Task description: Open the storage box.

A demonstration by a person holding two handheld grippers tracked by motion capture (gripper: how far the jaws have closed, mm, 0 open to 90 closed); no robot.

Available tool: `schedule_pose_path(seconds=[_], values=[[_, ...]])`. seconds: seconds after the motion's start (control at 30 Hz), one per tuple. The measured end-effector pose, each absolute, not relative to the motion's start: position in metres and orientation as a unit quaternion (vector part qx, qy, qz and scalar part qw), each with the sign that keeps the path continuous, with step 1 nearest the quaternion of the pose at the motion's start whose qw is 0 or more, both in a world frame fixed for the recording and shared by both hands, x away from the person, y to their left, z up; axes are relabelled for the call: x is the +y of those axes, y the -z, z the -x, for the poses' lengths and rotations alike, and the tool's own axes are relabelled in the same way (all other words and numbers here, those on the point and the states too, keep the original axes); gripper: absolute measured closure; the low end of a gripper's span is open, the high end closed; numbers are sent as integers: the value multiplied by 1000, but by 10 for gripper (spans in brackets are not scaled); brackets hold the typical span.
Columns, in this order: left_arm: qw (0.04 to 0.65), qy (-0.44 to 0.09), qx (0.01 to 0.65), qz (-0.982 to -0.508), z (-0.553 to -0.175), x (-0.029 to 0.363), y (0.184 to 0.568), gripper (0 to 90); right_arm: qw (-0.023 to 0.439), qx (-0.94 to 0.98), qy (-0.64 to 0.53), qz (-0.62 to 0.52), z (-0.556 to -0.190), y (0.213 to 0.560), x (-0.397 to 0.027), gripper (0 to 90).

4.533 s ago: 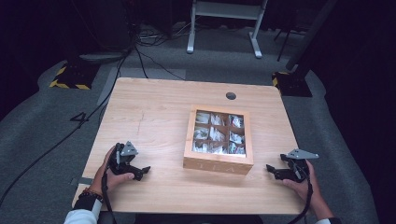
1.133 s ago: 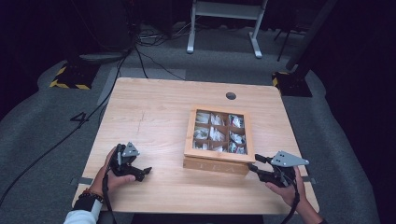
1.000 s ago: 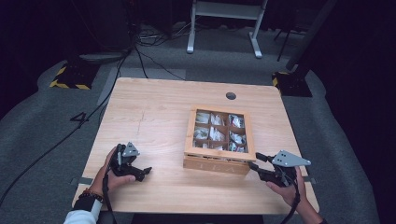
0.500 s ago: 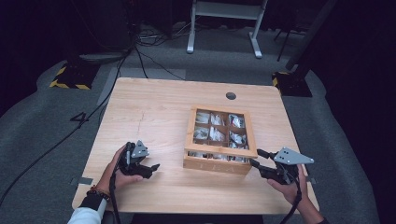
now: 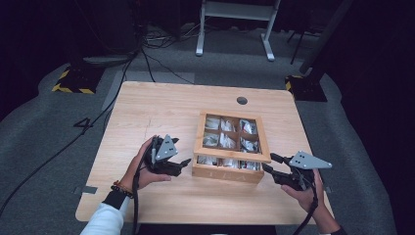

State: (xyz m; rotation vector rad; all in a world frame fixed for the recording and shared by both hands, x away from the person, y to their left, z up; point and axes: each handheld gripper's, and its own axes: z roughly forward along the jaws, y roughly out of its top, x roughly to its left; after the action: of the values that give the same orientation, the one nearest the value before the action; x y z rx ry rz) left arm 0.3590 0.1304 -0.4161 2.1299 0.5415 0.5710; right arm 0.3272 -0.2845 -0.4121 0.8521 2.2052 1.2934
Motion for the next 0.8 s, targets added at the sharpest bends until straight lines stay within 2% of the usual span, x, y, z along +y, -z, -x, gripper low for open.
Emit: schedule_pose_path(seconds=[0.37, 0.63, 0.73, 0.8], values=[[448, -239, 174, -844, -359, 103, 401, 236, 221, 792, -476, -313, -330, 405, -285, 494], [463, -241, 164, -837, -362, 105, 400, 323, 222, 788, -481, -314, -332, 402, -285, 486], [467, -242, 163, -835, -364, 105, 398, 385, 219, 783, -488, -317, -334, 400, -286, 481], [470, -240, 164, -833, -366, 105, 397, 386, 219, 781, -491, -319, -334, 398, -286, 483]])
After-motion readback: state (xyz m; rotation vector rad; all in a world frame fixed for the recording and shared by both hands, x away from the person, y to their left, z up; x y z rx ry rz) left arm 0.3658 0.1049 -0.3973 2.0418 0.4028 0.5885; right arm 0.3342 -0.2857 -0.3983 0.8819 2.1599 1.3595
